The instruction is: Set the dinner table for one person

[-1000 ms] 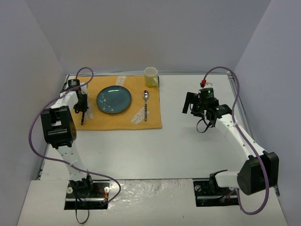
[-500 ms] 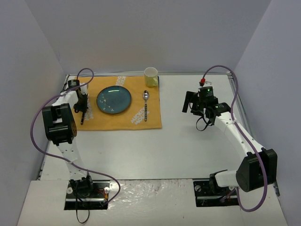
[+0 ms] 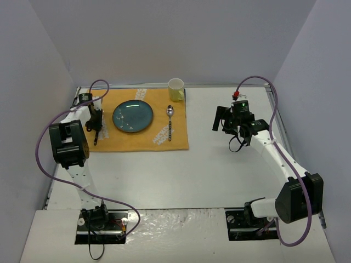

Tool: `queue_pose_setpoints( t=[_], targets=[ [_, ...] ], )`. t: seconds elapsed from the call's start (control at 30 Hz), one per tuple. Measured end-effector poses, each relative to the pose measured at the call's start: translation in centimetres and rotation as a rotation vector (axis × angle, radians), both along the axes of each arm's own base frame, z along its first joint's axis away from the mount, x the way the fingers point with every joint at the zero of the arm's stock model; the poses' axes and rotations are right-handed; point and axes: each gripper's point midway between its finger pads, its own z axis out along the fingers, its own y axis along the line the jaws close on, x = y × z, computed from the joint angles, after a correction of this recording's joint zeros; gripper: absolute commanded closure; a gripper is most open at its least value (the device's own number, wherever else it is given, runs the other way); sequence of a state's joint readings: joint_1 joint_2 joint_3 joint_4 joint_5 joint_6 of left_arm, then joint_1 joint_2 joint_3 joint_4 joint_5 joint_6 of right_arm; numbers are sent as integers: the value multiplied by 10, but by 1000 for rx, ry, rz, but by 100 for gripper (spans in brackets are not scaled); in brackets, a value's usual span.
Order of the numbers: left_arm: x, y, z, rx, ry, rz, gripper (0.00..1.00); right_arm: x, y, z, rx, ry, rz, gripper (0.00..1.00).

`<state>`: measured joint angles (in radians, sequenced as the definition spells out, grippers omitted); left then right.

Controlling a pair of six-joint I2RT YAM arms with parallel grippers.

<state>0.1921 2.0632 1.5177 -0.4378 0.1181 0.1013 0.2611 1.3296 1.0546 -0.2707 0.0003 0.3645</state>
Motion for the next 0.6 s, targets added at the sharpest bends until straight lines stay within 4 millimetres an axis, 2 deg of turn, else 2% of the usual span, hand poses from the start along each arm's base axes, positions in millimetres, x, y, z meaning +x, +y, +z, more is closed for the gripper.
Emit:
queue_pose_setpoints(
  t=[0.23, 0.37, 0.47, 0.6],
  targets=[
    [-1, 10, 4, 32, -3, 14, 36, -1, 2, 3, 3, -6, 17, 0],
    [-8, 12, 19, 43, -5, 25, 25, 0, -4, 24, -17, -67, 17, 0],
    [-14, 11, 58, 49, -52, 43, 18, 0, -15, 65, -52, -182, -7, 0],
    [-20, 7, 152, 53, -242, 87, 5, -9, -38, 136, -100, -380, -68, 0]
  ],
)
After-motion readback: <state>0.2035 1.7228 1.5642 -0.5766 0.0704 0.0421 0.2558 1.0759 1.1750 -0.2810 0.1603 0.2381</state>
